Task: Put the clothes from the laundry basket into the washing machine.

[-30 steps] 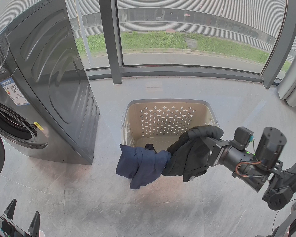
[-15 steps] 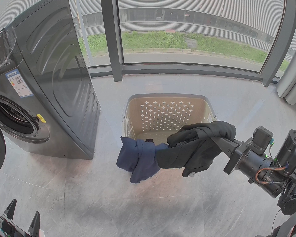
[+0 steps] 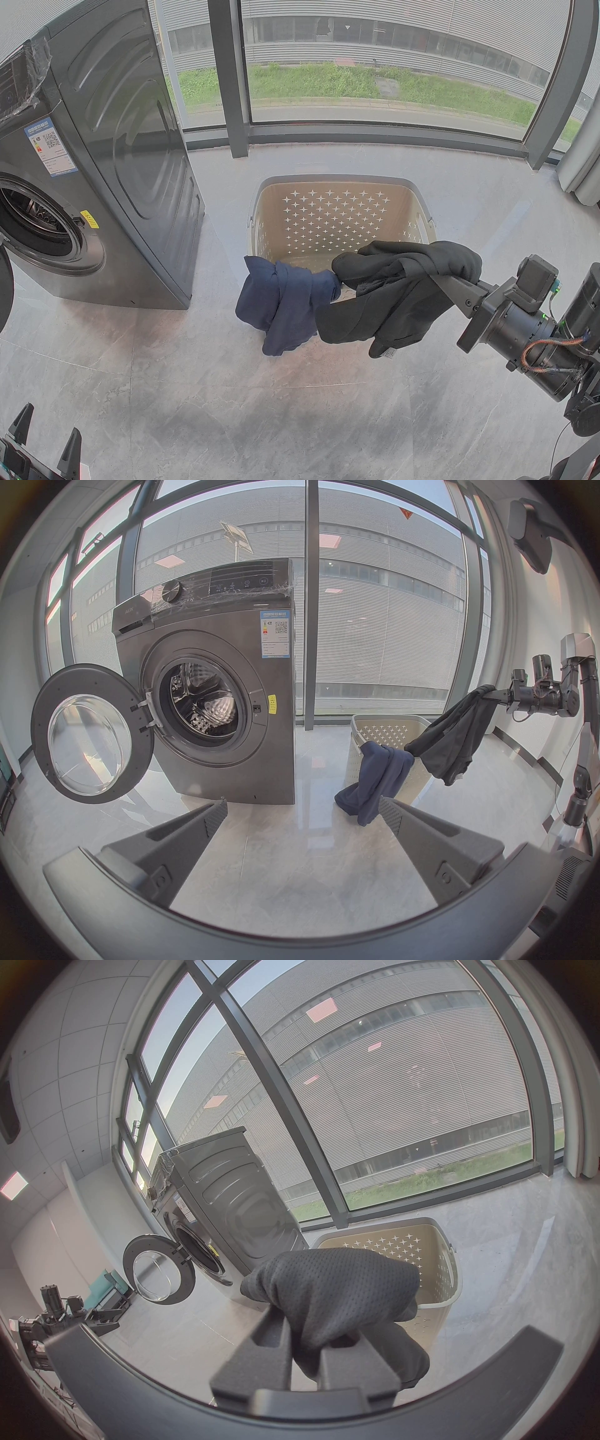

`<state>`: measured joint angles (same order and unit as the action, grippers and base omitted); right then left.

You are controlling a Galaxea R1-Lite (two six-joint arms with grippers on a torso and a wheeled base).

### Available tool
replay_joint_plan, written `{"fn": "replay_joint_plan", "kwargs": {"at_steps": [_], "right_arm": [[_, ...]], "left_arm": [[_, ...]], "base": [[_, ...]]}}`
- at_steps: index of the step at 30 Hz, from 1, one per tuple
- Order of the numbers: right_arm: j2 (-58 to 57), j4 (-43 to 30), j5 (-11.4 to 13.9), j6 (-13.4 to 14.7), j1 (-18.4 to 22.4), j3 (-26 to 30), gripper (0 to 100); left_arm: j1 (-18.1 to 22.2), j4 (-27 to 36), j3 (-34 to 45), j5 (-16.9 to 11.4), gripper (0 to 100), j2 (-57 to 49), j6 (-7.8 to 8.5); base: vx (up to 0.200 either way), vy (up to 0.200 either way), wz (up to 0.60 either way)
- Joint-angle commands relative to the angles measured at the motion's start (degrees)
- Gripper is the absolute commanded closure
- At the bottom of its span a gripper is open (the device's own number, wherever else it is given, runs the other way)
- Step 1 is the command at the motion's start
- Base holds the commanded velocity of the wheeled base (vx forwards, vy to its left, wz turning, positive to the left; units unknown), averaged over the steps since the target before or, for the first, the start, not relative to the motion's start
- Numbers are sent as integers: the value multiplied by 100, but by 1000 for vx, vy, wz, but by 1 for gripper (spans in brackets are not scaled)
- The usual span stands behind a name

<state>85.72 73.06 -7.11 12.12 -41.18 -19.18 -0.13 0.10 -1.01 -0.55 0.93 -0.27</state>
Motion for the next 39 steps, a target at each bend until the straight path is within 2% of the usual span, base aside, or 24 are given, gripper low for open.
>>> {"fn": "replay_joint_plan", "kwargs": {"at_steps": [1,18,25,39], "right_arm": [[6,-2,8,1,-13,2,100],[23,15,8,-8,-13,-69,100],[58,332,8,-8,-215,-69,100],[67,332,-10,-8,-206,-69,100]], "left_arm": [[-4,-1,92,2,0,-40,-8],[-22,-1,92,2,0,-31,-8],[-22,-1,92,2,0,-31,-8],[-22,-1,92,2,0,-31,-8]], "base": [[0,200,0],[0,200,0],[0,200,0],[0,200,0]]}}
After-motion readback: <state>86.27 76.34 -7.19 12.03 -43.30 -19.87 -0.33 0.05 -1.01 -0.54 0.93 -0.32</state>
